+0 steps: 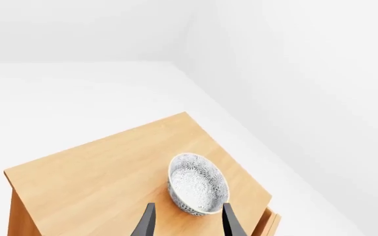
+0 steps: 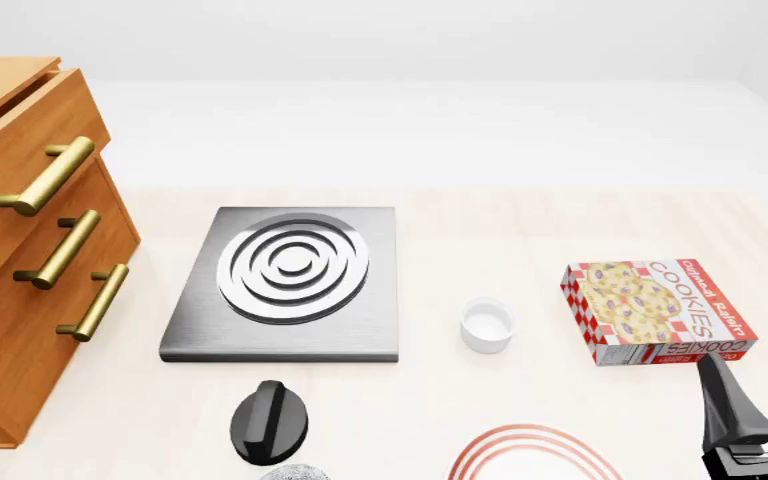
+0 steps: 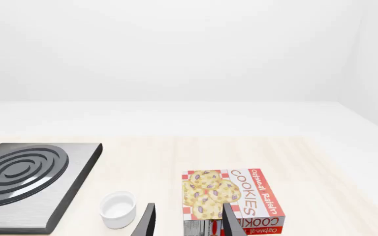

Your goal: Pick the akita bowl on the wooden cabinet and place it on the plate.

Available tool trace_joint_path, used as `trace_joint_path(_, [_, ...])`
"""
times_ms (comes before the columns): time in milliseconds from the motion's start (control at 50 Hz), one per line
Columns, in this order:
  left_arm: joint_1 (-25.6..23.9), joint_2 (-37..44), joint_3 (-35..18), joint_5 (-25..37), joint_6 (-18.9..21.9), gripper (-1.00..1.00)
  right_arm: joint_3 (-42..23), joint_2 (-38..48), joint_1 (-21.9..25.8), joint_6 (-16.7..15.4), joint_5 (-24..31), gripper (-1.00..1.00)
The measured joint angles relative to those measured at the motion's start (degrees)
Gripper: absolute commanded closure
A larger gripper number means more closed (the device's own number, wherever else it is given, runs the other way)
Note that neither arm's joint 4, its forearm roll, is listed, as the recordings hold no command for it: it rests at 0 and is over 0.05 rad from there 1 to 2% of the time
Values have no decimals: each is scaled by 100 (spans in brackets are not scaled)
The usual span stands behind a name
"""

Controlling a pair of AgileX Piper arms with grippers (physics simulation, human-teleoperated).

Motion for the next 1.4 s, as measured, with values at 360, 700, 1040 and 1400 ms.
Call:
trace_joint_path(360, [13, 306, -245, 46, -200, -100, 0, 0, 0, 0, 0, -100])
trace_joint_path(700, [7, 578, -316, 7, -378, -100, 0, 0, 0, 0, 0, -100])
trace_joint_path(1040, [-43, 770, -258, -110, -387, -100, 0, 0, -1, 0, 0, -100])
trace_joint_path(1400, [-79, 920, -297, -162, -389, -100, 0, 0, 0, 0, 0, -100])
